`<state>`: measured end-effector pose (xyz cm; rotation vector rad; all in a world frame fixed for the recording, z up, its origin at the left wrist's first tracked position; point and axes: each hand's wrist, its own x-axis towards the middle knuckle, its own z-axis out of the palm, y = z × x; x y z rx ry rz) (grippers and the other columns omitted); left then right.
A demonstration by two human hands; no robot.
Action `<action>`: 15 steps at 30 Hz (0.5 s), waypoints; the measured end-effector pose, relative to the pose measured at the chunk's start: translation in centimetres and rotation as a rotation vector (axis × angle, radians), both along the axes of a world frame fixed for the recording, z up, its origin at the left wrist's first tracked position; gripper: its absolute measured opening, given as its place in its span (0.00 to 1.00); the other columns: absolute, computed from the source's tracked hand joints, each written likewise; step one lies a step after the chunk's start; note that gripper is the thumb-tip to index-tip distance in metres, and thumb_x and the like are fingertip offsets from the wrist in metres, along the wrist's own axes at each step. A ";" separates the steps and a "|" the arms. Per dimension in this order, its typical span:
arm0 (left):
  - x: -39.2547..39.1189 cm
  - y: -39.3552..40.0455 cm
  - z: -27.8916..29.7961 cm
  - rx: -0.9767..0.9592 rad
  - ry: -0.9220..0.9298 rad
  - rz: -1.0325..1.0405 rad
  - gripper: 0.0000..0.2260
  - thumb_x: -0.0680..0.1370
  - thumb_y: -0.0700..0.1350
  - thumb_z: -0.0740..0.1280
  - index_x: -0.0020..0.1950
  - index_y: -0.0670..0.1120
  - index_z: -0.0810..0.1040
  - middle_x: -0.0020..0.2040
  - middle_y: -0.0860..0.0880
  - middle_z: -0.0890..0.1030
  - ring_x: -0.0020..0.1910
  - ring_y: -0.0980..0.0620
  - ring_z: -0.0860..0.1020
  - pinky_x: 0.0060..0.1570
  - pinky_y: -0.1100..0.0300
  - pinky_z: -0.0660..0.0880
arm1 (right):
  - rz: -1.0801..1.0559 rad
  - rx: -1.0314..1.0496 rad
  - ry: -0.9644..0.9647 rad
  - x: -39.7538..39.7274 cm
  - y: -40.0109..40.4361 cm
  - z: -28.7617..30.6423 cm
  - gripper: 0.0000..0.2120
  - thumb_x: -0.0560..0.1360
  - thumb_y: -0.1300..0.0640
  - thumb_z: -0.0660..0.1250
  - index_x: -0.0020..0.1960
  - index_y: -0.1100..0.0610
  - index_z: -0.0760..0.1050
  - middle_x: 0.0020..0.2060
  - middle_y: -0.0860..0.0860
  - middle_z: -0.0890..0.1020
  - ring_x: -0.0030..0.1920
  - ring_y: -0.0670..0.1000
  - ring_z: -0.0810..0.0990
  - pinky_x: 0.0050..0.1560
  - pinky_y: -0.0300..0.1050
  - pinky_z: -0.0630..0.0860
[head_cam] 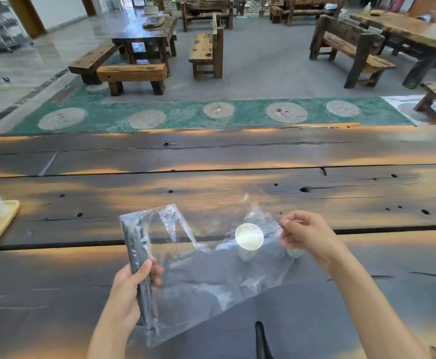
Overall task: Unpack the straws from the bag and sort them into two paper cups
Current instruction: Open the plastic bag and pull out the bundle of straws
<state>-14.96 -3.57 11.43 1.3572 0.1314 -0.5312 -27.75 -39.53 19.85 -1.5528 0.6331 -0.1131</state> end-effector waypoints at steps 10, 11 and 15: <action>0.3 0.7 -0.3 0.074 -0.039 0.061 0.07 0.79 0.42 0.67 0.52 0.39 0.80 0.37 0.44 0.84 0.31 0.51 0.79 0.39 0.52 0.73 | 0.011 0.069 -0.299 -0.6 -0.5 -0.7 0.32 0.75 0.78 0.61 0.70 0.49 0.71 0.38 0.58 0.81 0.32 0.54 0.76 0.37 0.44 0.77; 0.3 0.6 -0.2 0.074 -0.053 0.057 0.07 0.78 0.42 0.67 0.52 0.40 0.80 0.38 0.44 0.84 0.31 0.50 0.79 0.39 0.53 0.73 | 0.042 0.005 -0.295 -0.7 -0.6 -0.4 0.33 0.74 0.80 0.60 0.69 0.49 0.73 0.39 0.58 0.81 0.33 0.55 0.77 0.38 0.45 0.77; 0.4 0.4 0.5 0.080 -0.124 0.046 0.07 0.79 0.44 0.67 0.52 0.41 0.80 0.39 0.42 0.84 0.35 0.48 0.79 0.40 0.52 0.74 | 0.067 -0.165 -0.156 -0.5 -0.6 0.1 0.23 0.75 0.77 0.59 0.61 0.58 0.81 0.38 0.53 0.81 0.39 0.51 0.78 0.45 0.41 0.77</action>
